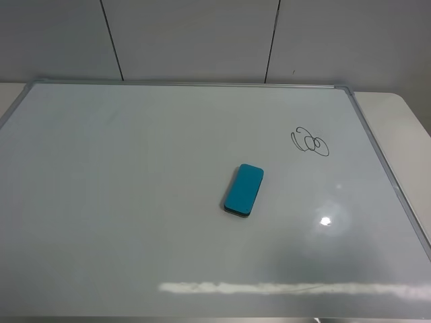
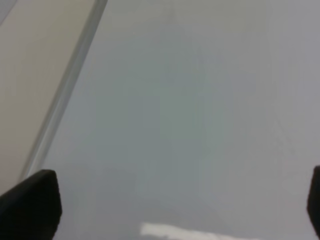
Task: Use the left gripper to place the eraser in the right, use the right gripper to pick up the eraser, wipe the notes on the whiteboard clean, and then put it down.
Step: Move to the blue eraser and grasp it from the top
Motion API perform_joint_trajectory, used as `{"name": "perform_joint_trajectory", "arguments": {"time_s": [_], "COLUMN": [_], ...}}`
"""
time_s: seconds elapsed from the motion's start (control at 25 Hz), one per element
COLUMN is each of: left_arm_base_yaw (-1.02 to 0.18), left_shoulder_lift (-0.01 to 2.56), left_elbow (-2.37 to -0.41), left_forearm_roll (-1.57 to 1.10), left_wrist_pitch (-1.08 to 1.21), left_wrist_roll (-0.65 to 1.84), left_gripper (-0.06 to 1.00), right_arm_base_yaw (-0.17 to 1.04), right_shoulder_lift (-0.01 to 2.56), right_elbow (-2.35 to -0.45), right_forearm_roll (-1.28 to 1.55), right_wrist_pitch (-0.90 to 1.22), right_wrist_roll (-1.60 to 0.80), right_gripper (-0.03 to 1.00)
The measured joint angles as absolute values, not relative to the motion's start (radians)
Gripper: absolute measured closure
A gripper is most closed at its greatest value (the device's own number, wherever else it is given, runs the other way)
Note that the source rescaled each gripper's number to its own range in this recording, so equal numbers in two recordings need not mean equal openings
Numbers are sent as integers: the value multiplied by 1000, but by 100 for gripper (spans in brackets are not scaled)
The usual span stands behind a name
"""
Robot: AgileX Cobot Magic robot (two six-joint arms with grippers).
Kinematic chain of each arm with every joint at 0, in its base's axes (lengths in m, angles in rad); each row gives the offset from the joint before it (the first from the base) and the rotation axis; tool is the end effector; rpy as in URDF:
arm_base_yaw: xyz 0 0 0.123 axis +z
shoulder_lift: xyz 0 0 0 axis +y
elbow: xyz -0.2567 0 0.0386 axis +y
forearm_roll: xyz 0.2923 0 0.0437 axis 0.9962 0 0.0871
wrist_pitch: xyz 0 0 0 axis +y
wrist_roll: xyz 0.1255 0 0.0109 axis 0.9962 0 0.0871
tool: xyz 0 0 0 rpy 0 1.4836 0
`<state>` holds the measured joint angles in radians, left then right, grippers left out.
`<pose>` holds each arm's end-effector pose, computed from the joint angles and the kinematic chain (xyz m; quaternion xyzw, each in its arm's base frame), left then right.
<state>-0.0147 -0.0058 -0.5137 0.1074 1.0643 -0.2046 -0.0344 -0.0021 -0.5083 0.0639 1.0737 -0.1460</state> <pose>0.0879 0.0105 0.2880 -0.0831 0.8438 -0.0044 0.5302 0.0889 0.0040 0.2844 -0.0492 0.8521 -0.0151 0.5209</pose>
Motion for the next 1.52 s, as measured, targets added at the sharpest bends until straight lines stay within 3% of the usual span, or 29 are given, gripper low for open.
{"name": "perform_joint_trajectory", "arguments": {"time_s": [1.2,1.52], "left_arm_base_yaw": [-15,-15], "left_shoulder_lift": [-6,-6], "left_elbow": [-514,-514], "left_forearm_roll": [107,107], "left_wrist_pitch": [1064,1064], "left_wrist_roll": [-205,-205], "left_gripper": [-6,-6], "right_arm_base_yaw": [-34,-34], "right_shoulder_lift": [9,359], "right_elbow": [-520,-538], "right_forearm_roll": [129,311], "right_wrist_pitch": [1087,993], "right_wrist_roll": [-74,-25], "right_gripper": [-3,-3]}}
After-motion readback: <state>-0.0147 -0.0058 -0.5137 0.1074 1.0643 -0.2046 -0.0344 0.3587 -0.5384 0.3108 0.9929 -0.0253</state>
